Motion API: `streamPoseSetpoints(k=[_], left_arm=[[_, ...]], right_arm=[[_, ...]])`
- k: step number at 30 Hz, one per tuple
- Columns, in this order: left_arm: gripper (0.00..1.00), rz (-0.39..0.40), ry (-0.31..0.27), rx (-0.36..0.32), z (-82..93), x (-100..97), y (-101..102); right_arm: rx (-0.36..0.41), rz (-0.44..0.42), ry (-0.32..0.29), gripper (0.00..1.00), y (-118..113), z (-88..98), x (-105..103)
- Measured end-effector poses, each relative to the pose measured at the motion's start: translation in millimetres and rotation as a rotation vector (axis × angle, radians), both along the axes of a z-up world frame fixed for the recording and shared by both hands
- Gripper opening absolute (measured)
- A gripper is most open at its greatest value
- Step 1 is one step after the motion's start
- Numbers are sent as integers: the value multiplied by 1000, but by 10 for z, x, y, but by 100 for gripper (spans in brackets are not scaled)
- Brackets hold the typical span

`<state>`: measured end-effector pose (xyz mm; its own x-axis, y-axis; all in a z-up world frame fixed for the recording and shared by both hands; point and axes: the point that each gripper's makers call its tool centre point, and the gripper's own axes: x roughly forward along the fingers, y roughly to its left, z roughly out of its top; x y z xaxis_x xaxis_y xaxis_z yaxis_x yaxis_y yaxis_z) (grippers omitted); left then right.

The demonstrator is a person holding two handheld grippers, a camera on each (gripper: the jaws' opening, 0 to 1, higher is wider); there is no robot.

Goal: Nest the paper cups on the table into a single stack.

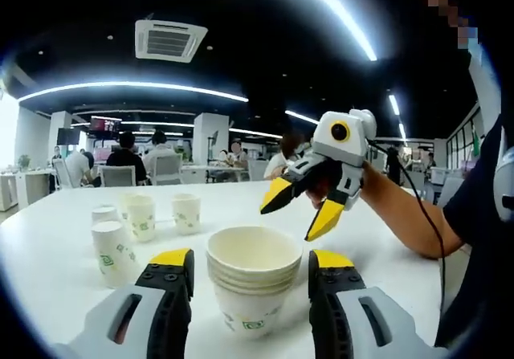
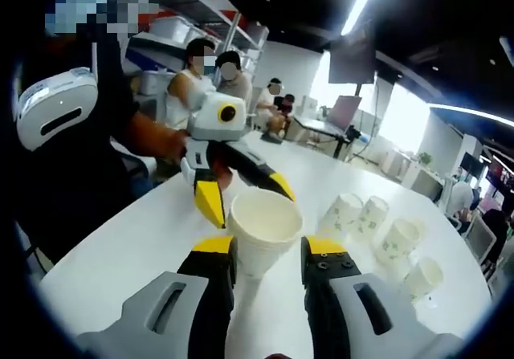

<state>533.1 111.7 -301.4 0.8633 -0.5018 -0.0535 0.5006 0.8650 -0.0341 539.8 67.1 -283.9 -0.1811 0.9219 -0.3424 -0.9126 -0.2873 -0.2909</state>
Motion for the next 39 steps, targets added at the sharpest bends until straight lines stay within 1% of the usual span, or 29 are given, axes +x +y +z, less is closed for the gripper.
streamPoseSetpoints(k=[2,4,6,8,9,11,13,14,16,17,18,19,20,21,26,28,31,34,36,39], left_arm=[[67,4,-13,-25,32,-18,23],[73,4,-27,-56,71,-38,34],[76,7,-31,-62,83,-64,39],[77,19,-28,-48,69,-79,55],[77,26,-27,-37,60,-66,72],[80,40,-32,-27,65,-88,116],[84,50,-39,-33,91,-110,154],[88,57,-48,-38,116,-127,176],[92,70,-63,-45,159,-164,224],[94,74,-66,-48,175,-183,247],[95,78,-70,-51,188,-199,270],[96,81,-72,-52,196,-210,285],[97,86,-73,-52,202,-230,314],[97,91,-73,-51,205,-246,337],[98,125,-77,-57,221,-299,479],[98,139,-78,-58,231,-312,532],[98,157,-81,-65,266,-340,590],[98,168,-82,-62,285,-352,613],[98,180,-87,-58,300,-364,635],[98,184,-85,-63,295,-383,640]], right_arm=[[28,0,-7,39,13,82,-10],[57,-4,-12,45,29,172,-24],[80,-22,-32,51,49,259,-8],[88,-47,-45,57,58,305,28],[88,-79,-52,60,61,329,82],[72,-185,-57,64,59,357,278],[46,-335,-34,68,11,376,555],[48,-400,-13,71,-19,395,666],[83,-455,18,80,-66,477,790],[100,-479,36,82,-87,521,834],[107,-522,49,83,-130,560,910],[109,-533,50,83,-139,570,927],[126,-557,46,84,-156,627,982],[133,-567,50,86,-165,656,994],[186,-607,62,92,-190,830,1017],[205,-622,60,97,-201,892,1037],[215,-635,57,99,-223,935,1033],[231,-682,52,99,-268,971,1104],[226,-711,43,99,-301,963,1140],[243,-735,58,99,-336,977,1172]])
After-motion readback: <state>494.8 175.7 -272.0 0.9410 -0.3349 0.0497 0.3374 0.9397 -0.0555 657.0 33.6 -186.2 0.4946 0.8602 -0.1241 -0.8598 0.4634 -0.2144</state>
